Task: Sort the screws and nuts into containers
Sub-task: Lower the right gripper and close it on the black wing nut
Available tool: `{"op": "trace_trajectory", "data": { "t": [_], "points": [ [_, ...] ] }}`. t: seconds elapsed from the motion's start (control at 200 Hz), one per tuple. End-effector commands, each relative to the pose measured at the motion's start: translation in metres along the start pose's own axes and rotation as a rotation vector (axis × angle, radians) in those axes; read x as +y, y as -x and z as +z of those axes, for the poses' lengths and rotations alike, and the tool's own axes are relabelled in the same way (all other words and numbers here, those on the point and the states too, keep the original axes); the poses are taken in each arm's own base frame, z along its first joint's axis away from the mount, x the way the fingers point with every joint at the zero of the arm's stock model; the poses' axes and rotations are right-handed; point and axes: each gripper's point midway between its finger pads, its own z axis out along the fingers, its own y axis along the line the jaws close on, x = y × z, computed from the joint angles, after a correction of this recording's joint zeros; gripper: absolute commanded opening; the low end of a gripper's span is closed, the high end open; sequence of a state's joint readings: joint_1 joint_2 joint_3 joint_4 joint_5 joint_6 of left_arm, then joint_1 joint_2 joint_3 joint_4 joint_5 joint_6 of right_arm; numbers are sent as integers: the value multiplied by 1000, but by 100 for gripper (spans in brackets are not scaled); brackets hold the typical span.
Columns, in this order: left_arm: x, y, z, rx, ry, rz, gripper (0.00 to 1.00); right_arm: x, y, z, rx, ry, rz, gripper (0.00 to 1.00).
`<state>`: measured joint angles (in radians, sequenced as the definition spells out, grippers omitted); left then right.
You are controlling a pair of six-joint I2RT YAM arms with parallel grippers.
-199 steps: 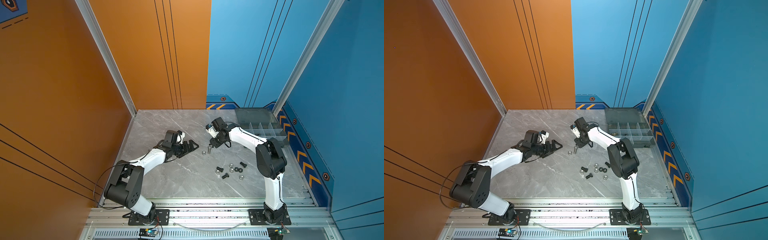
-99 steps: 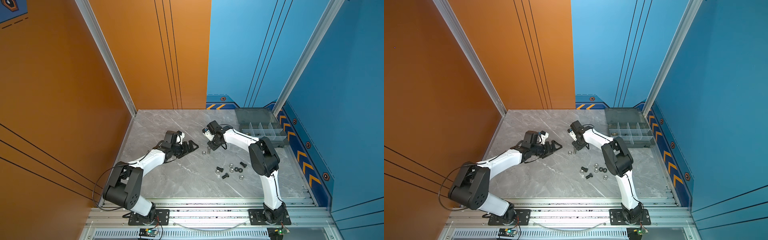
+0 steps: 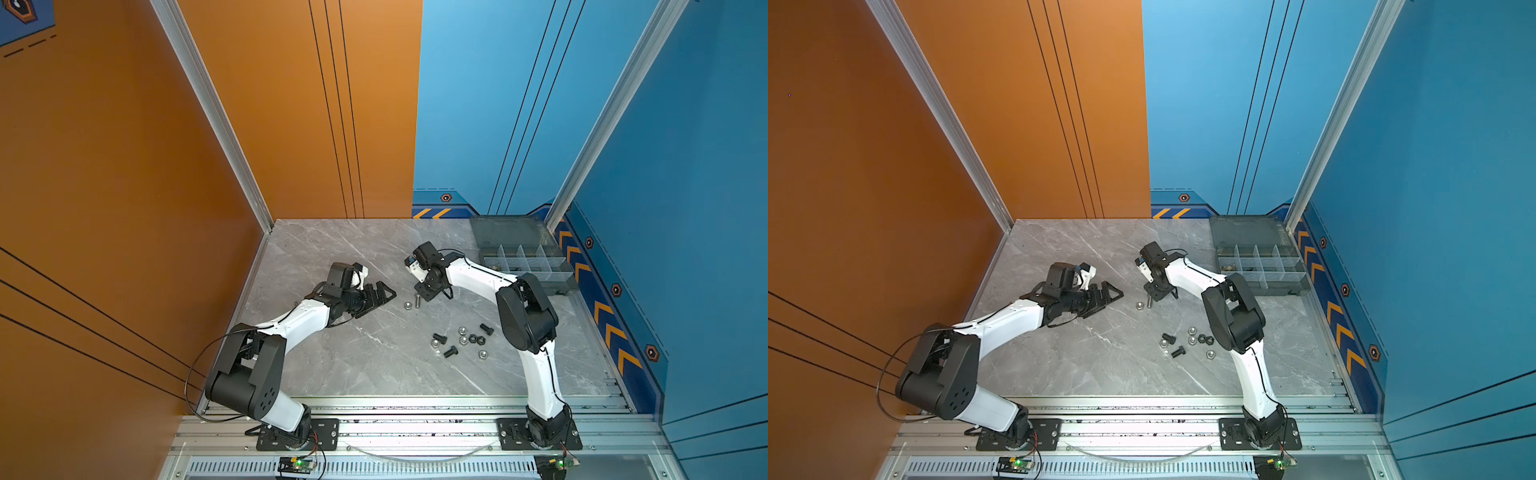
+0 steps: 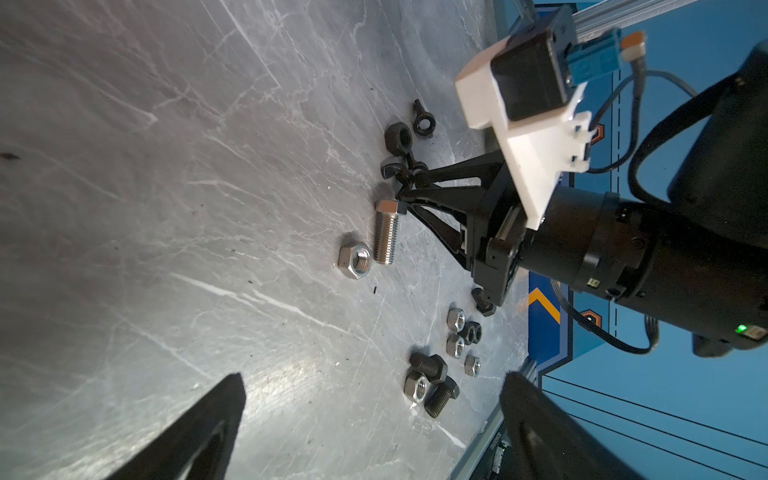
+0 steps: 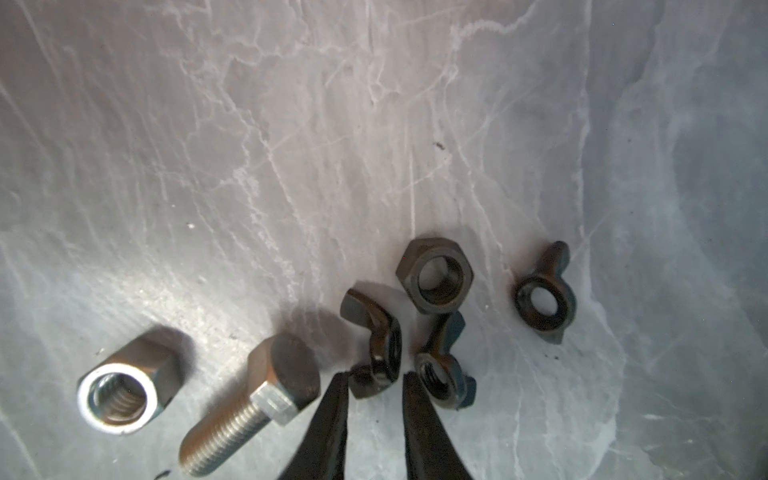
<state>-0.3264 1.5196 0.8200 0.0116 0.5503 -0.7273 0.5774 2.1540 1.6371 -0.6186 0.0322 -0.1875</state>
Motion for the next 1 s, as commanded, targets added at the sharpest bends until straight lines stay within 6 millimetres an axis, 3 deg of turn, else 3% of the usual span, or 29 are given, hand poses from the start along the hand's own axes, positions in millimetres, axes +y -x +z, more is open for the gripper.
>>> {"op": "trace_trajectory", "data": {
  "t": [0.0, 0.996],
  "points": [
    [0, 4, -3, -20, -5, 11, 98, -2, 8, 1, -12, -26, -23, 24],
    [1, 3, -1, -15, -10, 7, 98, -1, 13, 13, -19, -37, -14, 17]
  ]
}}
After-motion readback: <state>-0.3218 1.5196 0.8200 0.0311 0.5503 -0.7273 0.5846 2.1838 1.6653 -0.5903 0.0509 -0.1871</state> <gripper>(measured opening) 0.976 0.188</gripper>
